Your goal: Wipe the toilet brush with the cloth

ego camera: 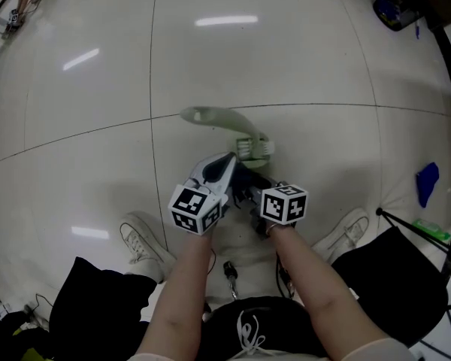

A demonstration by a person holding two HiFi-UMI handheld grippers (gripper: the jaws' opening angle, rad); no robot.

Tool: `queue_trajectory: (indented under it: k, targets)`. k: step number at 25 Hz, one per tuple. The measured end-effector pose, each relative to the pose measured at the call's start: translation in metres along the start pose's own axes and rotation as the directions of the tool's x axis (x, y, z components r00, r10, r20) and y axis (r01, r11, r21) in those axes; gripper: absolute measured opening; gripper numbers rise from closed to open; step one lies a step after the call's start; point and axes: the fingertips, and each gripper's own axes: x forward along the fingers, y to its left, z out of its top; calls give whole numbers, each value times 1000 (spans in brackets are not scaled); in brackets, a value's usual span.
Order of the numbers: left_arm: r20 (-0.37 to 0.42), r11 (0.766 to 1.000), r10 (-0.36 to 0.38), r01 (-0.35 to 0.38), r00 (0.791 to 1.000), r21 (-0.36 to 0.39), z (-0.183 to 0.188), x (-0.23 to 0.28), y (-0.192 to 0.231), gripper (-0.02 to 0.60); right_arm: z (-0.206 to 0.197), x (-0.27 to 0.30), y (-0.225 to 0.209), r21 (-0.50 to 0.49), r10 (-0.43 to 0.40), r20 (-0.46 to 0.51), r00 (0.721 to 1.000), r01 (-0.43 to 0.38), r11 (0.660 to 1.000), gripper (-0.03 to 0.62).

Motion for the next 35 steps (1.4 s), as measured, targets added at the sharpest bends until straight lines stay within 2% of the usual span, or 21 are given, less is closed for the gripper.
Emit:
queue_trajectory:
  k: [9,15,18,22,25,31,33,35]
  targets:
    - [-35,1000,3,-2,999,6,-7,8,-4,6,6,-42,-72,81,-162,32,986,159,984,75]
    - [-26,1000,16,-17,1000,-5,-6,9,-8,6,11,-80,-108,-5,-248,-15,969,248,969,75]
    - [-5,1000,13,-13,1000,3,7,14,-10,6,40,-94,-120,26,-285,39,958,284,958,74]
    - [14,1000,-1,1,1000,6,19,24,-15,6,82,-82,-118,52,-239,97,966,235,971,74]
    - [8,1000,3,-3,1000,-4,20,30,-13,6,103,-61,-113,60,-184,91,979,179,982,74]
    - [-32,999,32,-33,999,-8,9,25,-6,6,106,-29,-101,62,-52,-9,999,52,997,74]
    - [-17,999,43,-44,999,-15,8,26,-5,6,99,-25,-99,87,-2,-49,999,6,996,74]
    - [-6,999,52,-52,999,-14,8,27,-4,6,92,-26,-98,141,39,-49,998,-32,989,74]
